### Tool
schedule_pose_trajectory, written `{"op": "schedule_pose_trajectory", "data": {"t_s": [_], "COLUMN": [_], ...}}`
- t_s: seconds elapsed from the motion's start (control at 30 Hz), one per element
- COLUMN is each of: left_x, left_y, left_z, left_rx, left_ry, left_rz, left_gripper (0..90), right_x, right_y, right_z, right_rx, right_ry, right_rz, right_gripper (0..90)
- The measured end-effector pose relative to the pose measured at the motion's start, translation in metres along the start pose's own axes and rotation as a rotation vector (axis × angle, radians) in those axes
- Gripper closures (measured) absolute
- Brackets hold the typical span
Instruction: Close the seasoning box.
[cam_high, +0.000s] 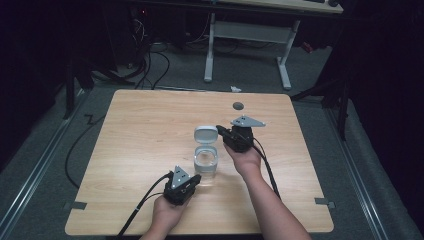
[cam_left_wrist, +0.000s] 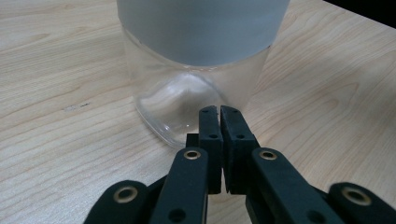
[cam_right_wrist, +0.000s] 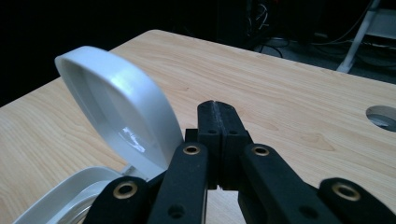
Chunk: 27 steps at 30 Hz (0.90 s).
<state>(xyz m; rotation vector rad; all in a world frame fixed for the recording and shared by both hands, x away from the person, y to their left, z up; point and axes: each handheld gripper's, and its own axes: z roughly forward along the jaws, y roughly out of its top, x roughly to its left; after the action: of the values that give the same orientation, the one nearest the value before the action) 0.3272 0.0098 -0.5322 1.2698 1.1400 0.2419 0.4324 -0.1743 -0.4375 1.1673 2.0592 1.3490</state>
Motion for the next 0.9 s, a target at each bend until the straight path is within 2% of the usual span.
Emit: {"op": "schedule_pose_trajectory", "data": {"t_s": [0.07,0.23,0.57,0.67,0.77,0.83,0.9], "left_x": [0.000,0.000,0.001,0.002,0.002,0.001,0.002], "left_y": [0.000,0.001,0.002,0.003,0.005,0.010,0.014], "left_z": [0.000,0.000,-0.001,0.000,-0.002,-0.008,-0.016], "left_rx": [-0.004,-0.012,-0.008,-0.004,0.012,0.015,0.018], "left_ry": [-0.001,-0.004,-0.010,-0.008,-0.012,-0.029,-0.020], "left_rz": [0.000,-0.002,-0.028,-0.042,-0.051,-0.060,-0.016], "left_gripper": [87.6,87.2,84.6,84.3,82.7,79.1,74.2], "right_x": [0.001,0.012,0.029,0.030,0.028,0.024,0.018], "right_y": [0.000,-0.001,-0.024,-0.027,-0.028,-0.028,-0.030], "right_z": [-0.002,-0.015,-0.034,-0.038,-0.047,-0.052,-0.056], "right_rx": [-0.001,0.005,0.020,0.025,0.003,-0.008,-0.012], "right_ry": [0.005,0.036,0.079,0.075,0.062,0.050,0.033], "right_rz": [0.001,-0.031,-0.045,-0.048,-0.054,-0.049,-0.043], "right_gripper": [90.0,89.9,89.8,89.5,88.4,87.4,86.3]}}
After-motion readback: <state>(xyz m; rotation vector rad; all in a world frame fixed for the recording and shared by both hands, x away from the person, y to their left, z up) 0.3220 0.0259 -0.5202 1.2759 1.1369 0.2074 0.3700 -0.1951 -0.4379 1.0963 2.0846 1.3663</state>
